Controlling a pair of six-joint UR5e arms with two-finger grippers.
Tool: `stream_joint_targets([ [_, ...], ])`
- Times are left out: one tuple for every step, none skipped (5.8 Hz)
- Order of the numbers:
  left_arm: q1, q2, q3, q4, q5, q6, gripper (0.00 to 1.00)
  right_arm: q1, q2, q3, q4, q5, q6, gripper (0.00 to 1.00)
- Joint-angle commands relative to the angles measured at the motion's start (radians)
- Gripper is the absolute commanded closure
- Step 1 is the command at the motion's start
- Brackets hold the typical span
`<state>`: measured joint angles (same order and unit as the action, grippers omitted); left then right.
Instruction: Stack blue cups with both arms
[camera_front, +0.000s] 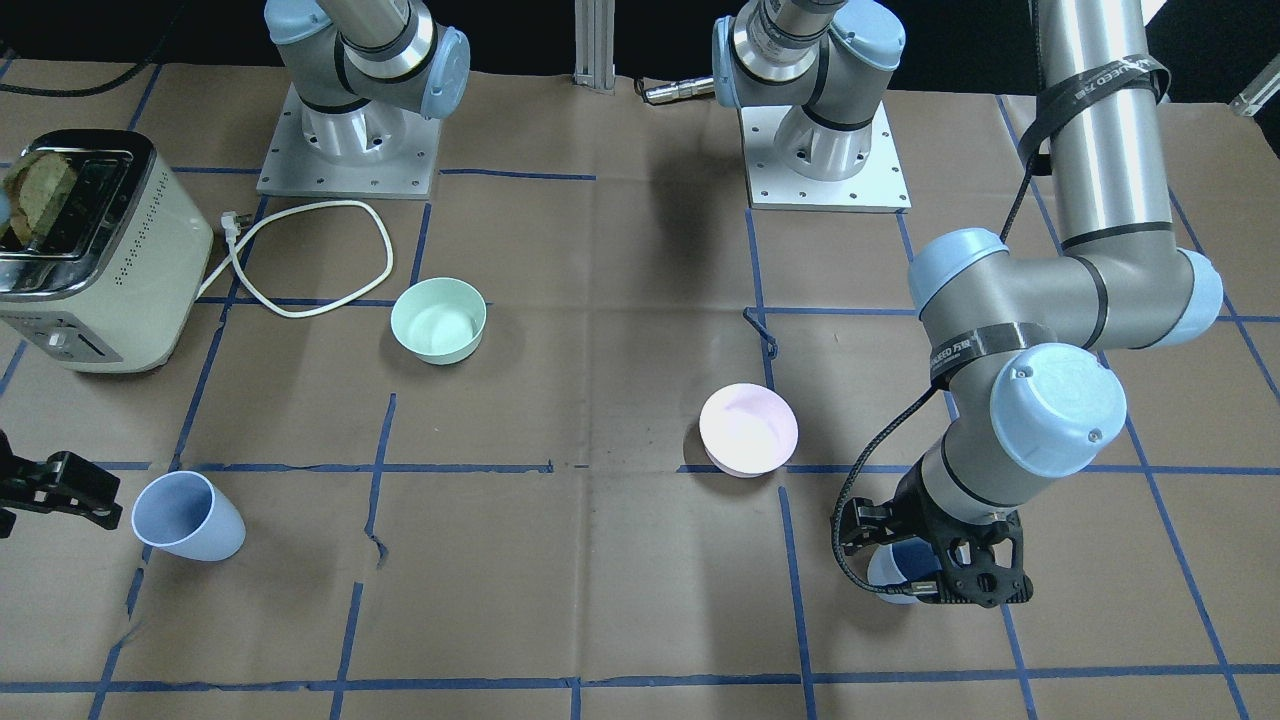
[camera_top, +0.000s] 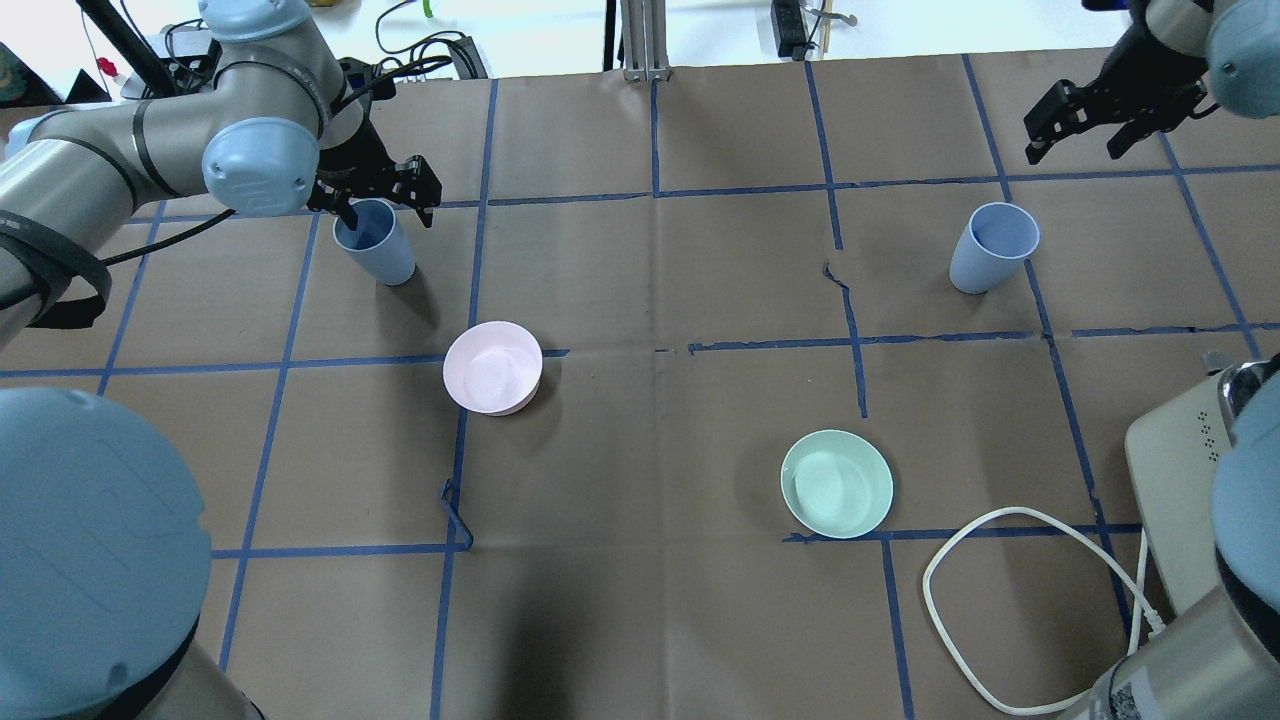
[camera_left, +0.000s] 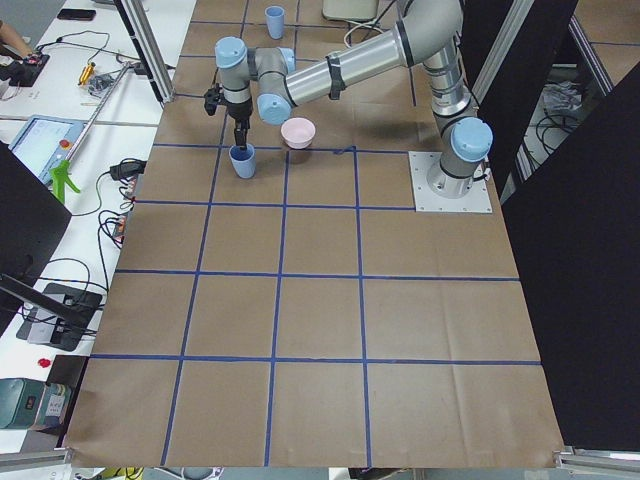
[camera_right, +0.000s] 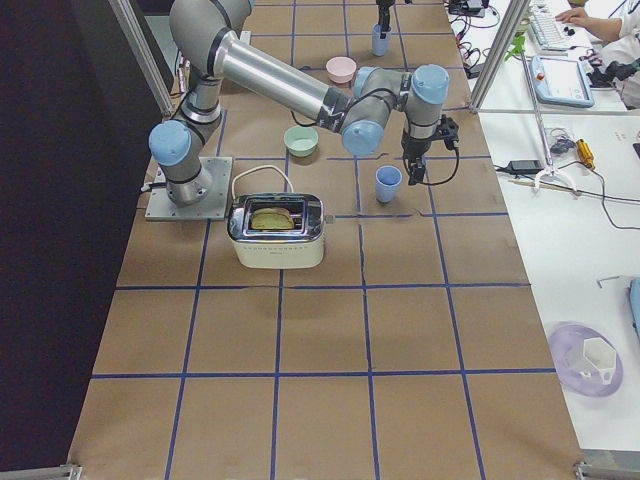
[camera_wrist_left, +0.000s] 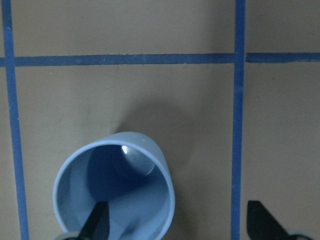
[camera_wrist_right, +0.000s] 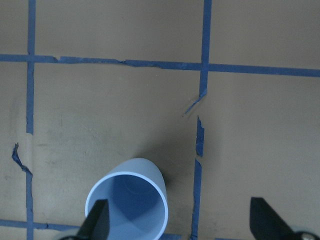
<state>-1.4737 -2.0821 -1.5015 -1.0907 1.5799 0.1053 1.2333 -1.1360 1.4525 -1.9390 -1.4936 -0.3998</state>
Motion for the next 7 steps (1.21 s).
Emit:
stream_joint_targets([
  [-0.004, -0.013, -0.006, 0.011, 0.000, 0.011, 0.48, 0.015, 0.027, 0.099, -0.084, -0.010, 0.006, 0.00],
  [-0.005, -0.013, -0.006, 0.011, 0.002, 0.011, 0.83, 0.014, 0.028, 0.155, -0.163, -0.016, 0.009, 0.00],
  [-0.008, -0.010, -0.006, 0.011, 0.002, 0.010, 1.00, 0.014, 0.031, 0.160, -0.185, -0.019, 0.009, 0.00],
  [-0.010, -0.010, -0.006, 0.011, 0.002, 0.008, 1.00, 0.014, 0.041, 0.160, -0.187, -0.025, 0.009, 0.00],
  [-0.010, -0.003, -0.002, 0.003, 0.003, -0.002, 1.00, 0.014, 0.039, 0.163, -0.190, -0.027, 0.009, 0.16],
  [-0.028, 0.011, 0.018, -0.011, 0.003, -0.012, 1.00, 0.014, 0.039, 0.161, -0.190, -0.025, 0.012, 0.59],
  [-0.089, 0.013, 0.036, -0.018, 0.003, -0.074, 1.00, 0.014, 0.038, 0.163, -0.189, -0.030, 0.013, 0.83],
])
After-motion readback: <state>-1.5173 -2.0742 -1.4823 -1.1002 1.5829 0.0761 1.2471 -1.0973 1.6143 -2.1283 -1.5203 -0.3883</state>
